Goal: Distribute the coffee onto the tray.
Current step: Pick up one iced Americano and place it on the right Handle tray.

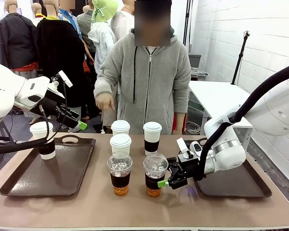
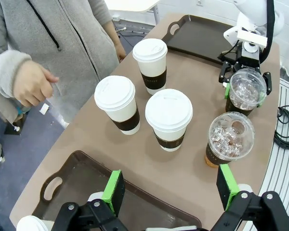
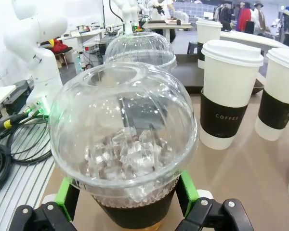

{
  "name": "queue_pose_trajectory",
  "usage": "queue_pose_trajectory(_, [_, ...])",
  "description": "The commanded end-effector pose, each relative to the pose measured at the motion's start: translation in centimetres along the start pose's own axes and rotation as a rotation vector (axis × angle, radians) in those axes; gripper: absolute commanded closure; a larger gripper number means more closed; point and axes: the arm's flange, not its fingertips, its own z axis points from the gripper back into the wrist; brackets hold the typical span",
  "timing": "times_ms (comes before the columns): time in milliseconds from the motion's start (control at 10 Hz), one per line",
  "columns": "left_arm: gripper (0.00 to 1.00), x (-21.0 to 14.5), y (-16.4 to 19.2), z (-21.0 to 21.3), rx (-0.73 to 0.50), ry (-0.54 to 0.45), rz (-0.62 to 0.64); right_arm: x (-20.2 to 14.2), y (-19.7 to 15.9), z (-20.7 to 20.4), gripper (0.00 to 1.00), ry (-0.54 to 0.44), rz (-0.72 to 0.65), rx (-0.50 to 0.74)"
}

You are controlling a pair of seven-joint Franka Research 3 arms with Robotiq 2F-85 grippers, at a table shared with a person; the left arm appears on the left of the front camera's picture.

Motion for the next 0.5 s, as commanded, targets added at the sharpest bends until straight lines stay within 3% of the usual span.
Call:
queue_pose_trajectory(0, [0.00,-0.23,0.36,-0.23,-0.015,-0.014,-0.018,0.07,-0.64,-0.70,0.00,0.027,-0.050,0.024])
queue_pose_trajectory(400, [0.00,-0.23,0.36,-0.23,-0.015,-0.014,-0.018,0.15,-1.27,-1.19,0.00,0.023,-0.069,0.003])
